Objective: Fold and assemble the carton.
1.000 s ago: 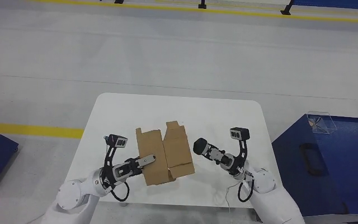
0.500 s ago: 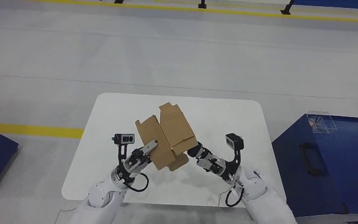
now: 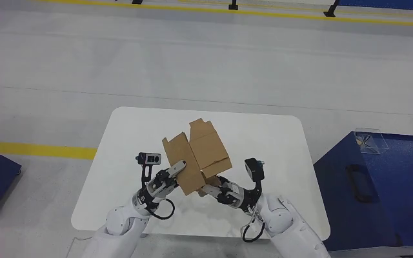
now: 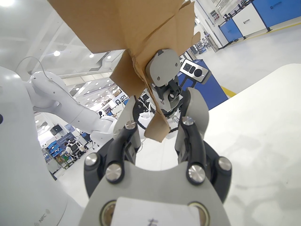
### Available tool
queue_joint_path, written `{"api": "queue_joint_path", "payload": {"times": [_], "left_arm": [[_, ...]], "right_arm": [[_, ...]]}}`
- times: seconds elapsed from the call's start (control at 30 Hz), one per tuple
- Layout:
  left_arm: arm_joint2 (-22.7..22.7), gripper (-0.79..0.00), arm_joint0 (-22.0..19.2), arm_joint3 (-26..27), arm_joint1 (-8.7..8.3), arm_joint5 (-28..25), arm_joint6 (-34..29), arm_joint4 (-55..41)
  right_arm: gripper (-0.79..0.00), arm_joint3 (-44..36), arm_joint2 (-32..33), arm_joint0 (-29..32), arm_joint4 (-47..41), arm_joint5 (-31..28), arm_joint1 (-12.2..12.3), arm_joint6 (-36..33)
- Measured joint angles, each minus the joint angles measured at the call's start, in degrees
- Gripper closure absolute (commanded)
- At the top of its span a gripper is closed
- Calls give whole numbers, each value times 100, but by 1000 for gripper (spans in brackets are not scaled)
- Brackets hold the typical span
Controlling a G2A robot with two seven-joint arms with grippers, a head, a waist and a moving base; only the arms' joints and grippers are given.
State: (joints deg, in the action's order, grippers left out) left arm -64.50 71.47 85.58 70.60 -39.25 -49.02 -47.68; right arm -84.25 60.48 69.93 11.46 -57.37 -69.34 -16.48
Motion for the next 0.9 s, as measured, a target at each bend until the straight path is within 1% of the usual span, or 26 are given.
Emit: {"api": "queue_joint_path", "payload": {"times": [0.03, 0.23, 0.27, 0.3, 0.47, 0.7, 0.9], "left_arm": [[-4, 0, 0, -3, 3, 1, -2, -2], [19, 0, -22, -80, 37, 59, 1, -53], [29, -317, -33, -102, 45, 81, 6, -65], [34, -785, -42, -119, 51, 88, 12, -67], [-52, -785, -41, -150, 68, 30, 49, -173], [-573, -785, 12, -460, 17, 46, -16, -488], [-951, -785, 45, -709, -31, 145, -326, -712]], "right_arm": [[-9, 28, -5, -7, 15, 8, -7, 46], [0, 166, -65, -71, -95, -25, -29, 110], [0, 184, -74, -87, -142, -32, -29, 85], [0, 199, -75, -101, -174, -35, -27, 65], [0, 260, 9, -117, -549, -4, 8, -45], [0, 193, 480, 12, -1393, 66, 203, -674], [0, 49, 900, 232, -1958, 452, 356, -1135]]}}
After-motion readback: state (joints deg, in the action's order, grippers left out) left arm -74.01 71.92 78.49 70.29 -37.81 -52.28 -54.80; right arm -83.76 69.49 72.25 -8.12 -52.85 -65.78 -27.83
